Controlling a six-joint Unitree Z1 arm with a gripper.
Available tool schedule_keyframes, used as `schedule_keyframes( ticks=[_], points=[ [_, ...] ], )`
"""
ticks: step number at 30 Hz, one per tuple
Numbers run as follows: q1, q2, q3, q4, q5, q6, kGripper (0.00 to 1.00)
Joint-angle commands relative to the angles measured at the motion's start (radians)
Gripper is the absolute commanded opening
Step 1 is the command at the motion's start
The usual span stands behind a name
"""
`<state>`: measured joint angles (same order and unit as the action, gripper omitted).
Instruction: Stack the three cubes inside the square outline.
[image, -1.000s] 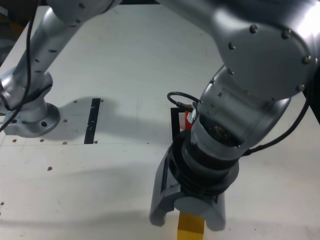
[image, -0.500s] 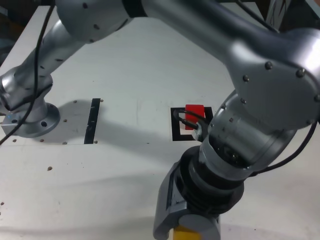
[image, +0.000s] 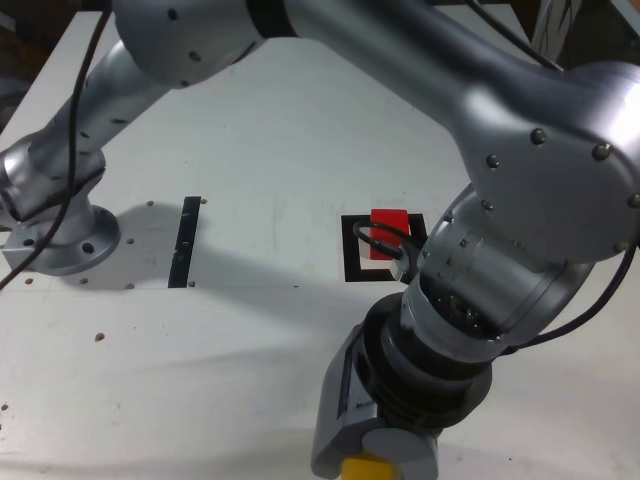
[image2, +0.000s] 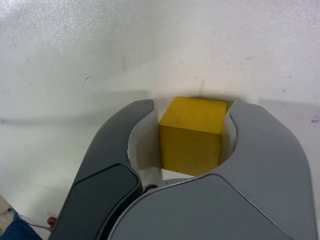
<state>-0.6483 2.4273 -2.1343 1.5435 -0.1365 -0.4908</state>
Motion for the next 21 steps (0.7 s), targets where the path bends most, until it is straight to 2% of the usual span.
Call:
schedule_keyframes(
  ticks=[1, 7, 11, 15, 21],
  points=[
    [0.003, 0.009, -0.003, 0.004, 0.003, 0.002, 0.28],
    [0.006, 0.005, -0.009, 0.016, 0.006, 0.005, 0.26],
    [0.009, -0.016, -0.010, 0.032, 0.030, 0.016, 0.26],
    [0.032, -0.093, -0.010, 0.059, 0.091, 0.106, 0.25],
    [0.099, -0.317, 0.150, 0.084, 0.210, 0.220, 0.24]
  ],
)
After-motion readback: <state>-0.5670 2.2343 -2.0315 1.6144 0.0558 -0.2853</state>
